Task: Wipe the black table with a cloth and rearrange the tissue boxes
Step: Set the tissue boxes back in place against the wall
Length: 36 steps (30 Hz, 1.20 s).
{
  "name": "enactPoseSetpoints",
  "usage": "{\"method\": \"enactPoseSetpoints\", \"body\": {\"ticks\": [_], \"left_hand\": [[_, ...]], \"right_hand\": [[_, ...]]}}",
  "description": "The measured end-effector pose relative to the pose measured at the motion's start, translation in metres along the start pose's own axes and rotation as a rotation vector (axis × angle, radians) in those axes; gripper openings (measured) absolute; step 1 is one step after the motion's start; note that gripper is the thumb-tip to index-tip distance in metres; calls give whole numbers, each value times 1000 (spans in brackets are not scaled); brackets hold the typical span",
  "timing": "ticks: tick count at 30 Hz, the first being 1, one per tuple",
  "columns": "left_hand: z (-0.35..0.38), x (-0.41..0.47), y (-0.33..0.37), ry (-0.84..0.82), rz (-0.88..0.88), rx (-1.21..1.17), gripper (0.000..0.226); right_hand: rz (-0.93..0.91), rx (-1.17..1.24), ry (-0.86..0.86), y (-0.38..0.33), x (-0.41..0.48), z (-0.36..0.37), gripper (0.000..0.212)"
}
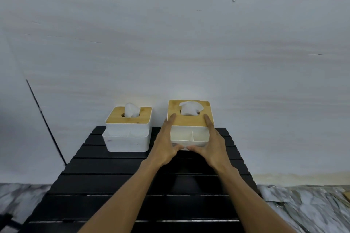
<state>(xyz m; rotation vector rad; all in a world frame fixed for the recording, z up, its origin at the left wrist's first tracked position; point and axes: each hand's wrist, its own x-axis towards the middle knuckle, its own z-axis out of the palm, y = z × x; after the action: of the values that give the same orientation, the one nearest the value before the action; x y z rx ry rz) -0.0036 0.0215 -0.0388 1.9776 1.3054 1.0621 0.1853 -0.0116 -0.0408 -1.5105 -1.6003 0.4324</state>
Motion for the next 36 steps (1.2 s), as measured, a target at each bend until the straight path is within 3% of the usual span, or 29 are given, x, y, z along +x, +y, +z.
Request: {"method": "enactPoseSetpoints", "body": {"ticks": [12, 36], "left_hand": [[0, 24, -15, -140, -108, 42, 112], [8, 28, -17, -129, -160, 28, 115]], "right_hand": [[110, -45, -75, 10, 23, 7, 126], [146, -58, -158, 12, 32, 1, 126]]}}
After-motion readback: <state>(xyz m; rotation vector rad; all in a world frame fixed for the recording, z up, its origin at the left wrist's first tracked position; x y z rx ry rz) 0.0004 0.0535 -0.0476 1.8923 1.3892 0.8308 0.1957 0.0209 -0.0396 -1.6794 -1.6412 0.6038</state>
